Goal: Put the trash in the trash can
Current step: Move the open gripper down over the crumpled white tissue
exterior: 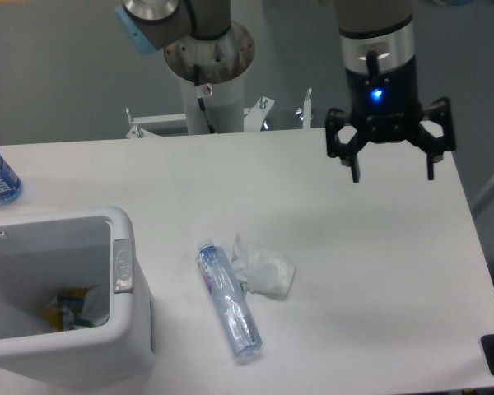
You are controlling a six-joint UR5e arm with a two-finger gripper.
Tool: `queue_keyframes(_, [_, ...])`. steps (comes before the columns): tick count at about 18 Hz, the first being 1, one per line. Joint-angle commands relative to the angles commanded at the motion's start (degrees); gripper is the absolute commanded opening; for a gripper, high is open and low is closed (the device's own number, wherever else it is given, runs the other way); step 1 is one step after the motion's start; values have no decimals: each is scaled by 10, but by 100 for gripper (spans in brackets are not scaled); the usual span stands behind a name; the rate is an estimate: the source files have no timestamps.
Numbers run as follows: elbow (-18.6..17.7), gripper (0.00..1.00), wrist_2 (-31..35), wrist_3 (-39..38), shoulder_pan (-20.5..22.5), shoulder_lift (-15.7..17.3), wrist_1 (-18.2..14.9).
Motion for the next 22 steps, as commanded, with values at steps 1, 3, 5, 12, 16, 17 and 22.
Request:
queue_keyframes(1, [0, 100, 0, 0, 0, -3, 2])
queue_keyframes(3, [-3, 100, 0, -1, 0, -4, 1])
queue_keyframes(5, [-19, 100, 3, -10, -2, -6, 2])
queue_keyframes(12, [-66, 100, 11, -186, -25, -32, 38])
queue_keyframes(16, [-98, 100, 5, -284, -75, -72, 40])
queue_keyframes(17, [-105, 100, 4, -293, -78, -83, 40])
queue_keyframes(22, [-135, 100, -28, -314, -97, -126, 40])
